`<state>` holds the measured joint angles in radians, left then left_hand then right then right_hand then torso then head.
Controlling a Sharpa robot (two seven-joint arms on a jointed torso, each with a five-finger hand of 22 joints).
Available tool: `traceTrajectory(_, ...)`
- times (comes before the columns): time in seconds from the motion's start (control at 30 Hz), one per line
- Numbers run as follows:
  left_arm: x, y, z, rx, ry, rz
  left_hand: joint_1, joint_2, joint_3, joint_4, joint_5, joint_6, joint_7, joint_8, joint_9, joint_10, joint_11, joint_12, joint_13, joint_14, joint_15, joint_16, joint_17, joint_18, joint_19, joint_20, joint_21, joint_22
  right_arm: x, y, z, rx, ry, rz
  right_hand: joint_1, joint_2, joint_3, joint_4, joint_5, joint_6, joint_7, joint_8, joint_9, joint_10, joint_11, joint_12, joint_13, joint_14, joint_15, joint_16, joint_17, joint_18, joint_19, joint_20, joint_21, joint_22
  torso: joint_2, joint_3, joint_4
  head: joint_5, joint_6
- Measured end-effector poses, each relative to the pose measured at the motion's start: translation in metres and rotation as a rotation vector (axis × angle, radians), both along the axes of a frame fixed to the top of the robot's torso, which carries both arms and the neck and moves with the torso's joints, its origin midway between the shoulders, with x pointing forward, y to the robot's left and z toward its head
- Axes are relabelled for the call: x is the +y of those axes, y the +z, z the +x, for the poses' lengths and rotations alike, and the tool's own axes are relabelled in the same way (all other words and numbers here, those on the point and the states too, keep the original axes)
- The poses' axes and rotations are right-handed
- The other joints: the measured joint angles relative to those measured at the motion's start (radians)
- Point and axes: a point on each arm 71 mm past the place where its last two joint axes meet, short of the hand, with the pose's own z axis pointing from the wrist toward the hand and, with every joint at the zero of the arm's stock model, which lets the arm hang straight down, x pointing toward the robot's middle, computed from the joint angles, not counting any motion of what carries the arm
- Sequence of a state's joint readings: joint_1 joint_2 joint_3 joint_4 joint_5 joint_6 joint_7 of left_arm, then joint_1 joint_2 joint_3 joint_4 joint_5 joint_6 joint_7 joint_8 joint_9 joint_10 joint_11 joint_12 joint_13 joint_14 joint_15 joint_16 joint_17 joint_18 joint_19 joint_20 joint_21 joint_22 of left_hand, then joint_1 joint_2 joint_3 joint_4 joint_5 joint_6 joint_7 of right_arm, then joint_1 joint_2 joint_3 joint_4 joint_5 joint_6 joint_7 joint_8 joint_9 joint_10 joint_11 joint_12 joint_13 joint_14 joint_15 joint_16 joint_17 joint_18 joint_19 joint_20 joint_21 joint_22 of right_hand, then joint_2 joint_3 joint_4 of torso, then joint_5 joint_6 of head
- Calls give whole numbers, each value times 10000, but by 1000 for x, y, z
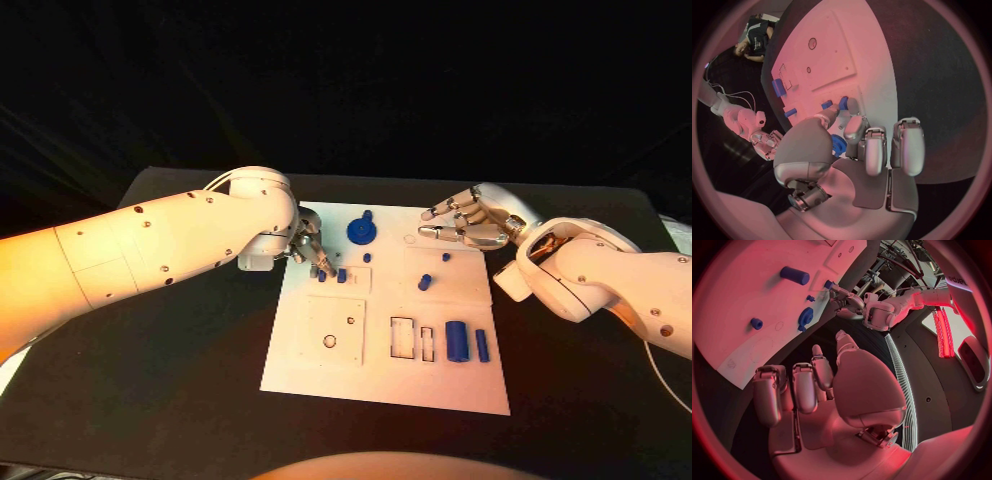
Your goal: Assemble the parts on the task board
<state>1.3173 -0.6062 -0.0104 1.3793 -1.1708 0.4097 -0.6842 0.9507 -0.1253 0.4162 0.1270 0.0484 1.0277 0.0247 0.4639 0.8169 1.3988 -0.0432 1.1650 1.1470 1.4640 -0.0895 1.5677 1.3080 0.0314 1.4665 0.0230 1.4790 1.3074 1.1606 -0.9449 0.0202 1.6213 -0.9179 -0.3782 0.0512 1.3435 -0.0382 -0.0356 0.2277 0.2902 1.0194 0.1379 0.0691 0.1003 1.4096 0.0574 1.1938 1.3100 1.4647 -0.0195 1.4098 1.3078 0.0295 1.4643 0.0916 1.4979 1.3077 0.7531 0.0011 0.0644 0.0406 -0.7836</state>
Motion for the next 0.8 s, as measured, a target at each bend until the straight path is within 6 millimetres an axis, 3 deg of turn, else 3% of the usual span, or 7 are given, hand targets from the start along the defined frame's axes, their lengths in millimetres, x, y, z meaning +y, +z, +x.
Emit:
traceTrajectory(0.4, 5, -1, -4, -59, 104, -145, 8, 8, -27, -27, 0, 1, -2, 7, 24, -20, -19, -33, -28, 0, 0, 0, -1, 0, 0, 0, -79, 0, 0, 0, 0, 10, 9, 5, 0, 0, 1, 0, 0, 0, 0, 0, -1, 0, 1, 1, 0, 0, 0, 0, -1, 0, 0, 0, 0, -1, 0, 0, -1, 20, 0)
traceTrajectory(0.53, 12, -2, -6, -140, 433, -506, 57, 57, -57, 2, 0, -6, -2, 8, 37, -144, 2, -216, -186, 0, 0, 0, -2, 0, 0, 0, -236, 0, 0, 0, 0, 14, 9, 4, 0, 0, 1, 0, 0, 0, 0, 0, -1, -1, 1, 2, 0, 0, 0, 0, -2, 0, 0, 0, 0, -2, 1, -6, -2, 17, 13)
traceTrajectory(0.57, 14, -2, -7, -143, 564, -646, 105, 169, -81, 26, 0, -88, 5, 8, 45, -200, 43, -320, -288, 0, 0, 0, -2, 1, 0, 0, -338, 0, 0, 0, 0, 15, 9, 4, 0, 0, 1, 0, 0, 0, 0, 0, -1, -1, 1, 2, 0, 0, 0, 0, -2, 0, 0, 0, 0, -2, 1, -6, -3, 14, 16)
traceTrajectory(0.63, 18, -2, -7, -164, 907, -1002, 192, 348, -20, 87, 0, -377, 103, -7, 22, -528, 70, -806, -767, -1, 0, 0, -2, 0, 0, 0, -622, 0, 0, -1, 0, 17, 10, 5, 0, 0, 1, 0, 0, 0, 0, 0, -2, -1, 1, 3, 0, 0, 0, 0, -2, 0, 0, 0, -38, -2, 1, -3, -2, 10, 23)
traceTrajectory(0.7, 24, 0, -6, -194, 1367, -1436, 202, 358, 25, 144, 0, -572, 204, -138, -87, -941, 137, -1515, -1449, 0, 0, 0, -2, 0, 0, 0, -796, -1, 0, -1, 0, 19, 9, 6, 0, 0, 1, 0, 0, 0, 0, 0, -2, -1, 1, 4, 0, 0, 0, 0, -2, 0, 0, 0, -38, -3, 0, 0, -1, 5, 31)
traceTrajectory(0.8, 31, 0, -6, -132, 2040, -2091, -21, 136, -218, 365, 0, -820, 342, -277, -218, -1671, 266, -2750, -2604, 23, 71, 0, -2, 0, 0, 0, -1142, 0, 0, -1, 0, 22, 5, 6, 0, 0, 1, 0, 0, 0, 0, 0, -2, -1, 1, 5, 0, 0, 0, 0, -2, 0, 0, 0, -39, -3, -4, 0, 5, -7, 45)
